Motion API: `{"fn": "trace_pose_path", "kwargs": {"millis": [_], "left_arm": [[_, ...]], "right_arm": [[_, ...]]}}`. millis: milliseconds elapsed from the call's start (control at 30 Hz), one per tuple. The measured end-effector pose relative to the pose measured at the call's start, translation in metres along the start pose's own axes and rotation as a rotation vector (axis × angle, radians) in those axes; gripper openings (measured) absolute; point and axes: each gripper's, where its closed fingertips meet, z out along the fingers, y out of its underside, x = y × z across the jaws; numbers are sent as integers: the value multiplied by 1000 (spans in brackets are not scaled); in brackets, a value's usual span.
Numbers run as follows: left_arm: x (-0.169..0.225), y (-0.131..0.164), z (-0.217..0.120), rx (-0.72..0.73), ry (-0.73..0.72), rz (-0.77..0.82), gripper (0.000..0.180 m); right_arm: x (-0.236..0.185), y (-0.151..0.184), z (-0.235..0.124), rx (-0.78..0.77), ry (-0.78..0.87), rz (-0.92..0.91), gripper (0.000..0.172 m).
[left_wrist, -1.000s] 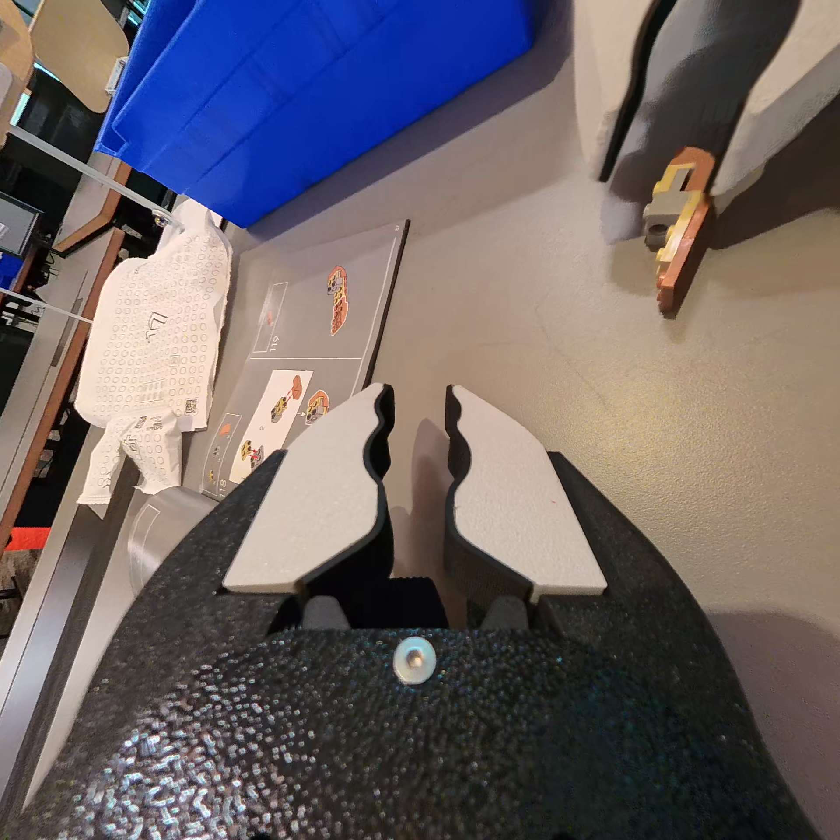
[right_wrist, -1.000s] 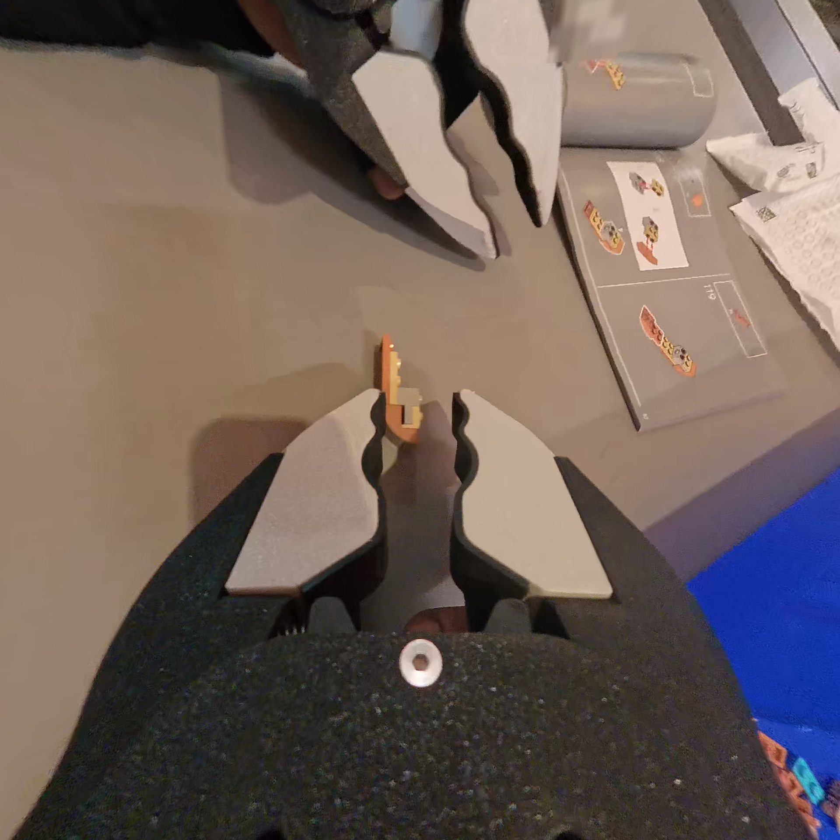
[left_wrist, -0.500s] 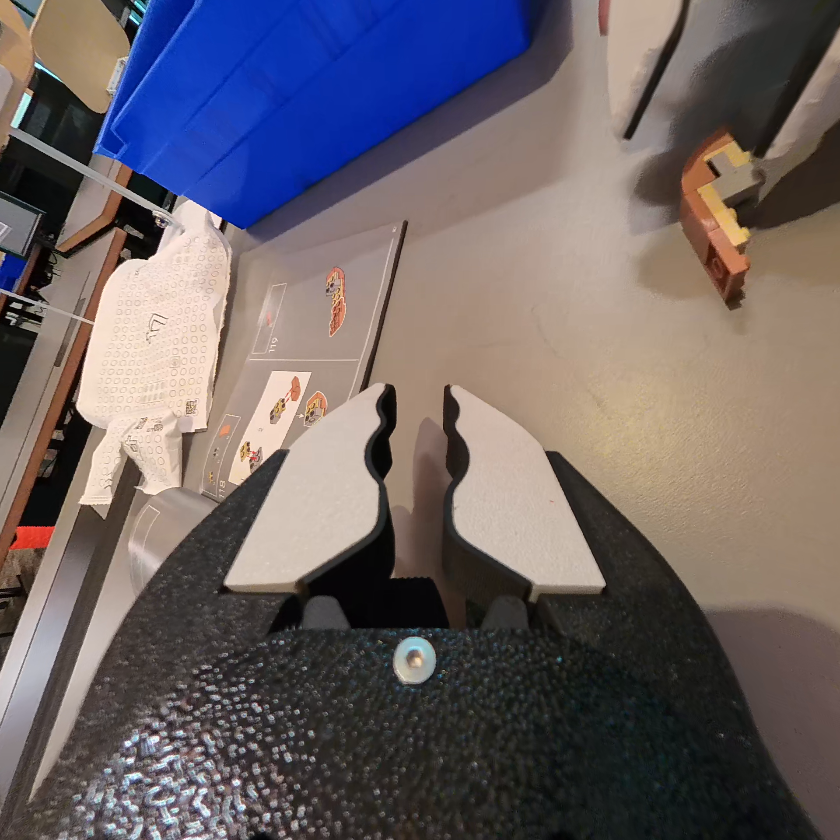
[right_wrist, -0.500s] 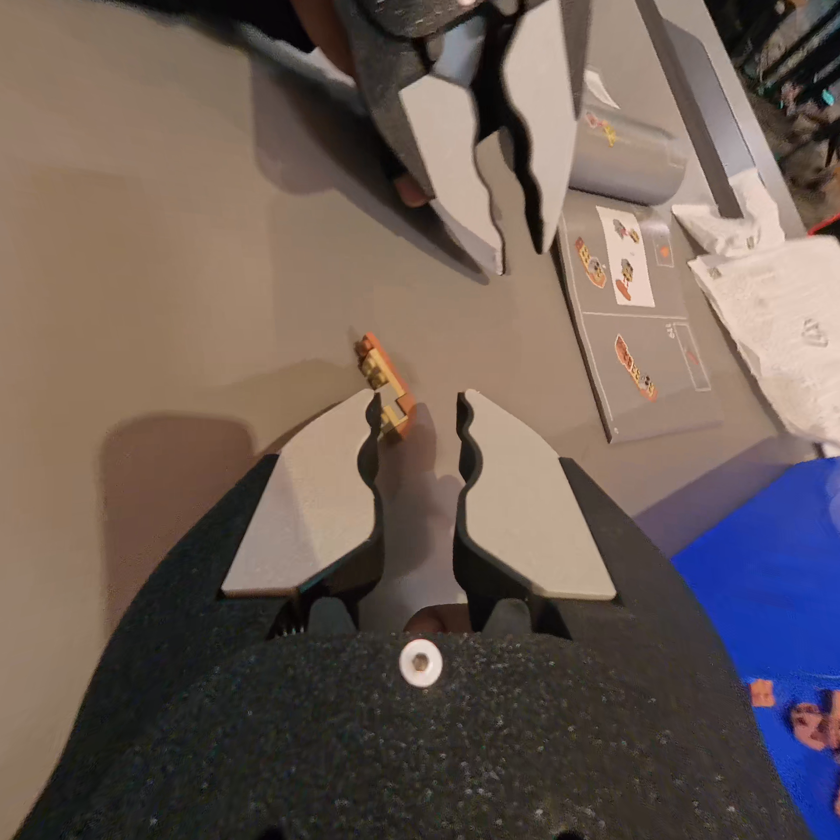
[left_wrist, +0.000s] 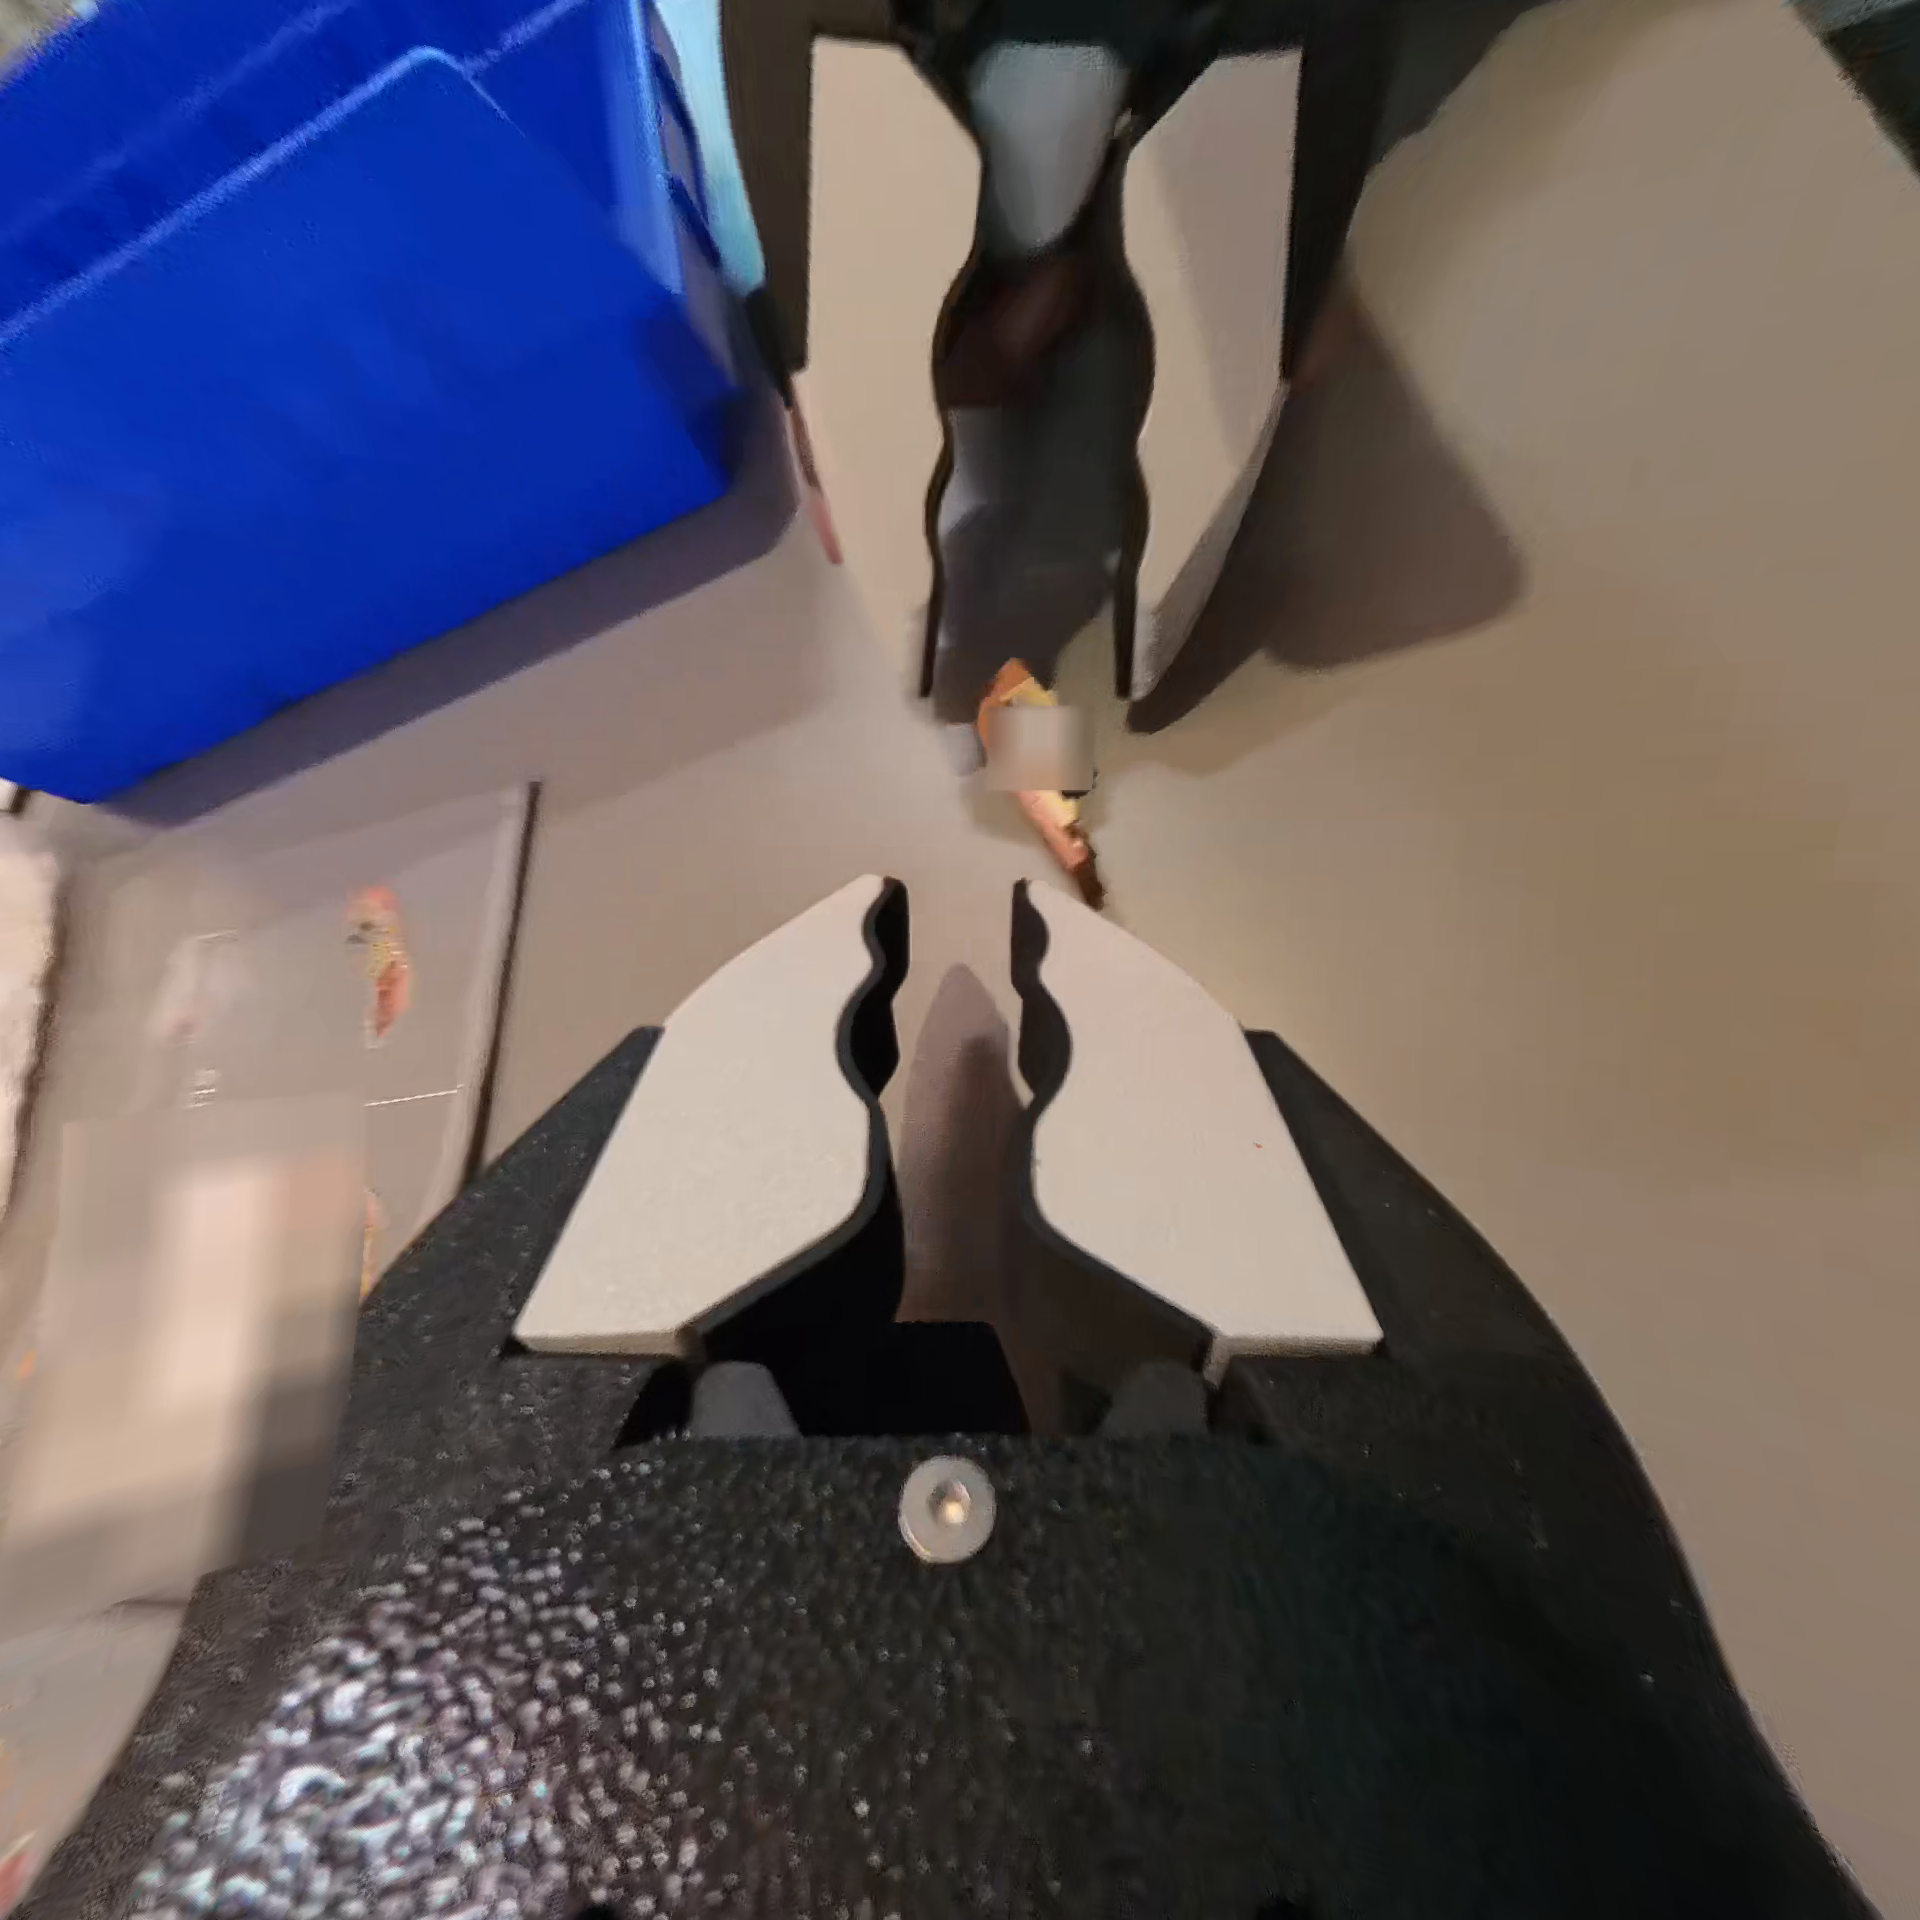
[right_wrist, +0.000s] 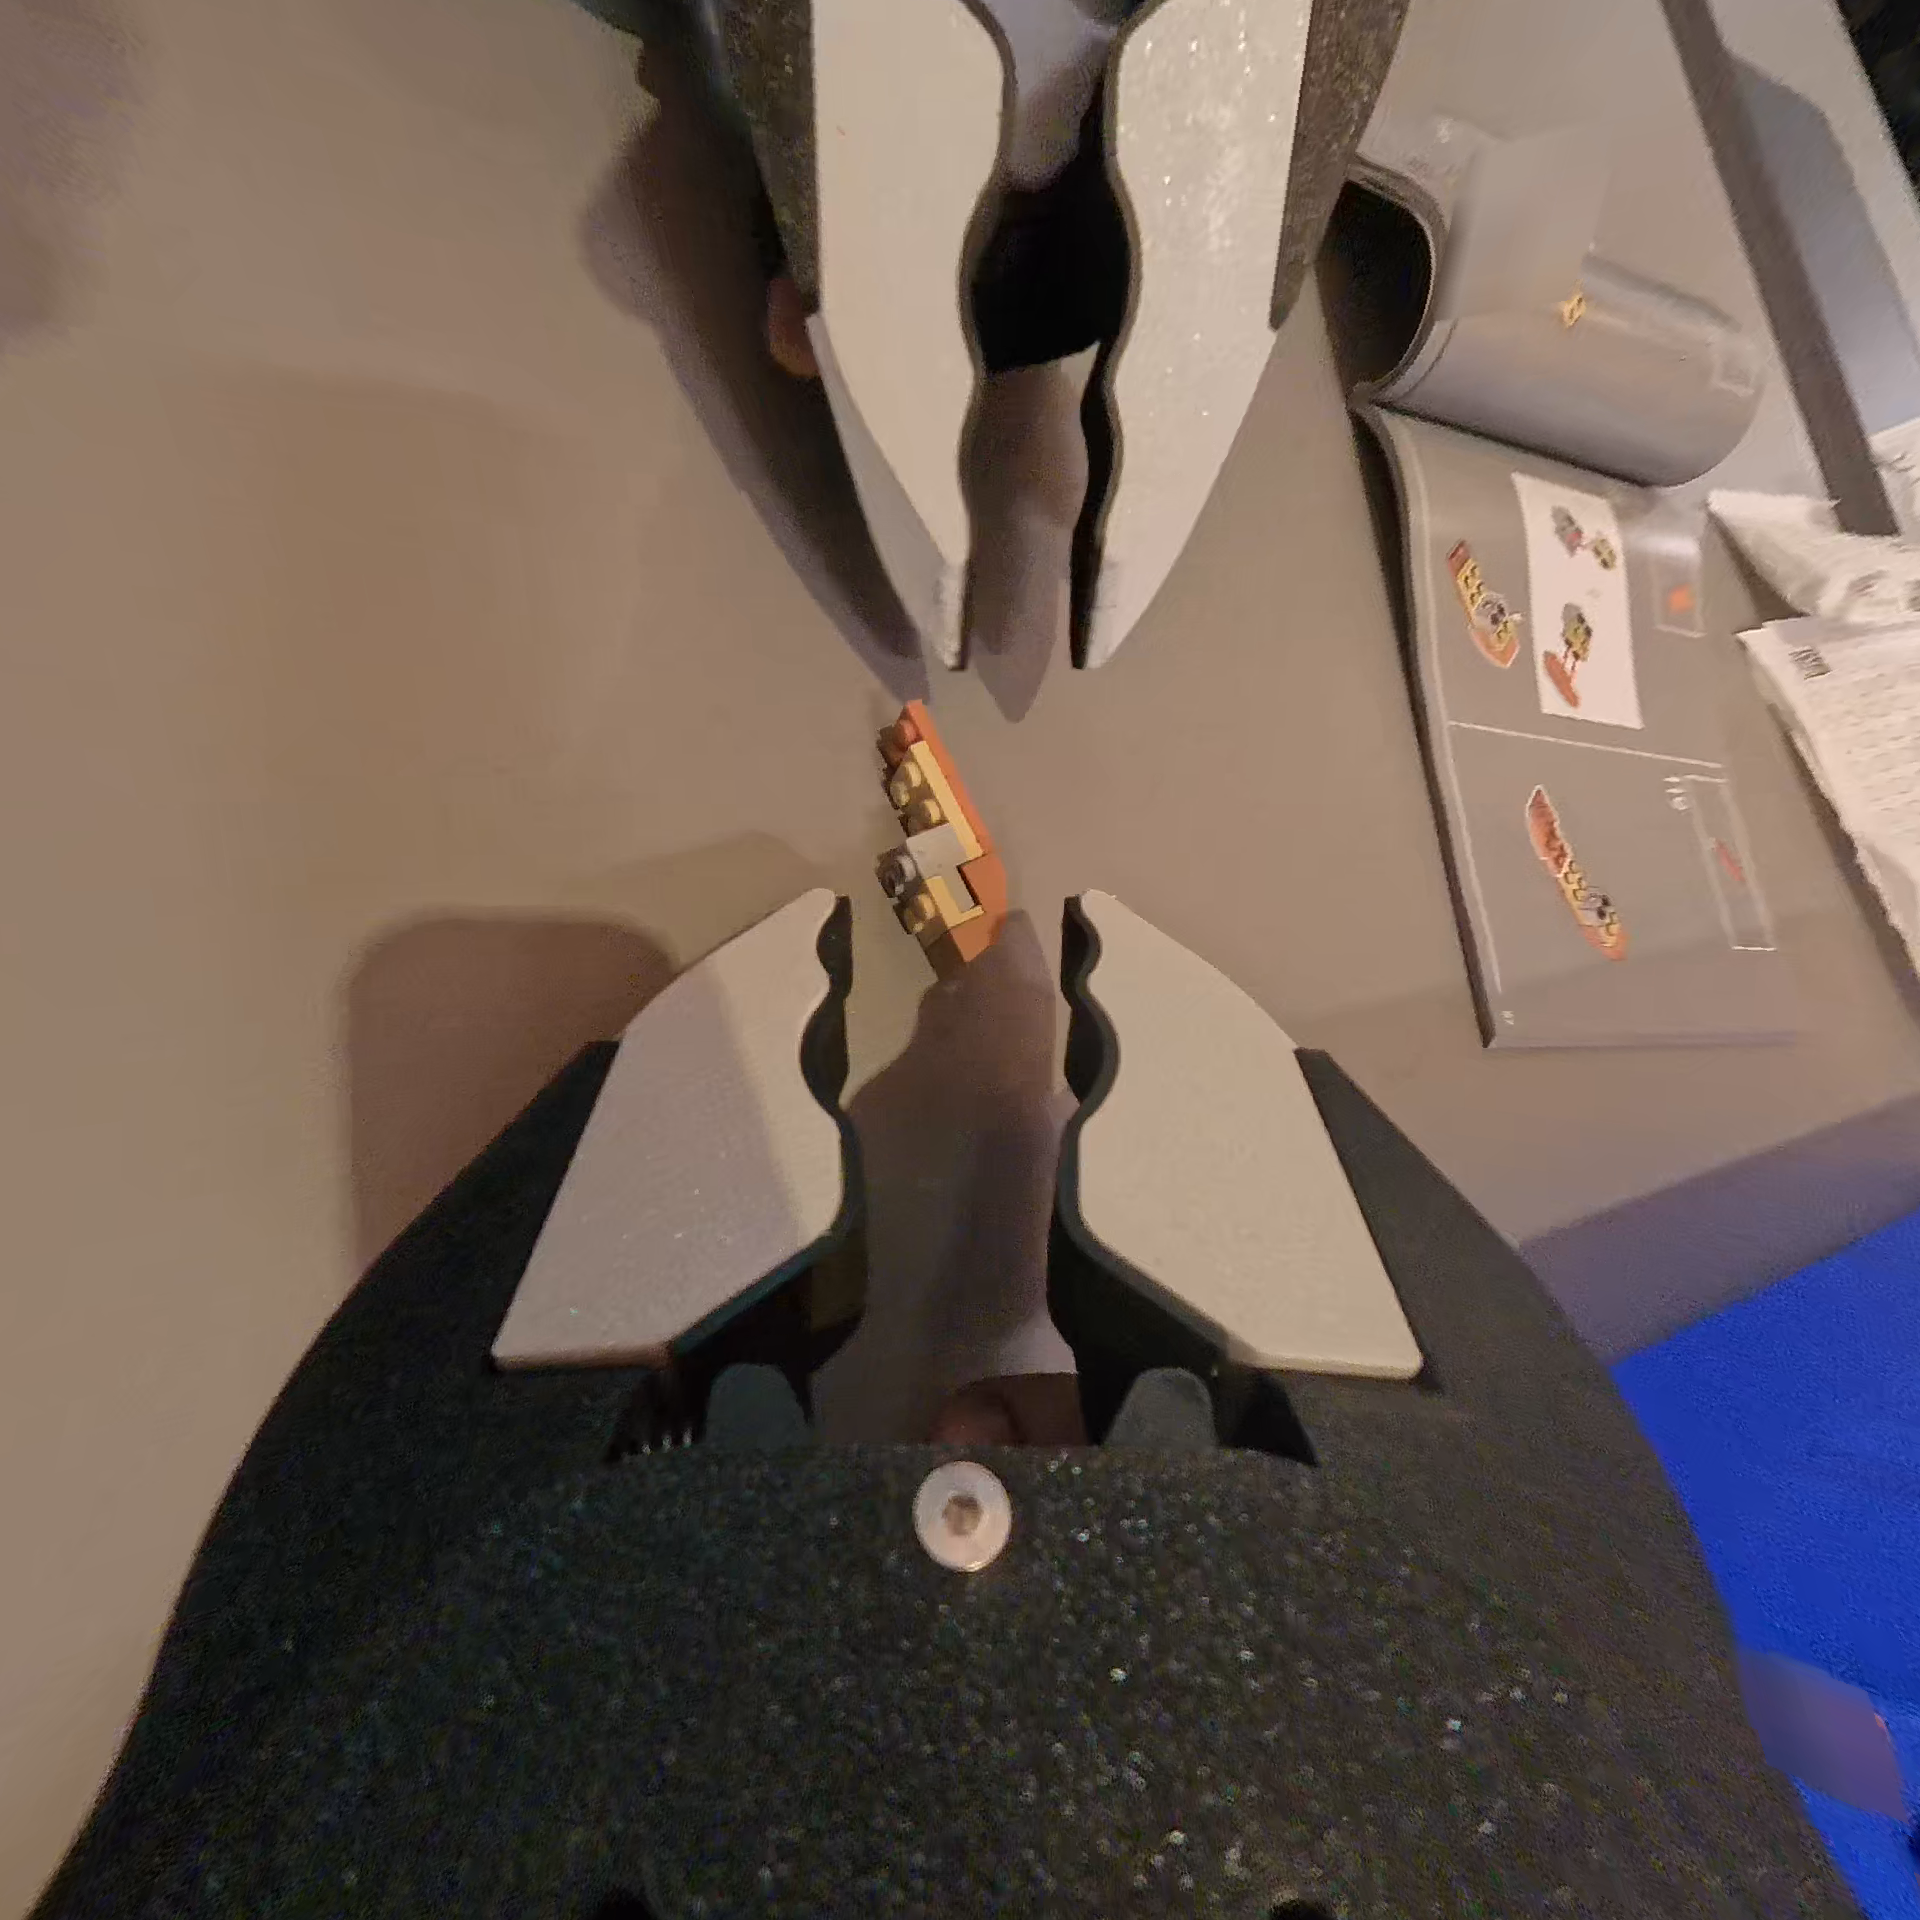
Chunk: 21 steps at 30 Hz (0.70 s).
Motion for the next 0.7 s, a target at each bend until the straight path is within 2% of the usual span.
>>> {"fn": "trace_pose_path", "kwargs": {"millis": [233, 333, 467, 600, 700], "left_arm": [[22, -17, 11, 7, 151, -184, 26], [15, -14, 19, -42, 109, -242, 26], [17, -4, 27, -140, 76, -202, 26], [22, -8, 27, -123, 83, -129, 10], [26, -10, 25, -104, 109, -77, 9]], "right_arm": [[1, -1, 6, 0, -55, 48, 33], [0, -3, 8, 3, -64, 41, 32], [-3, -4, 9, -5, -74, 48, 27], [-10, -6, 8, -2, -102, 32, 28], [-13, -6, 7, 14, -130, 13, 31]]}}
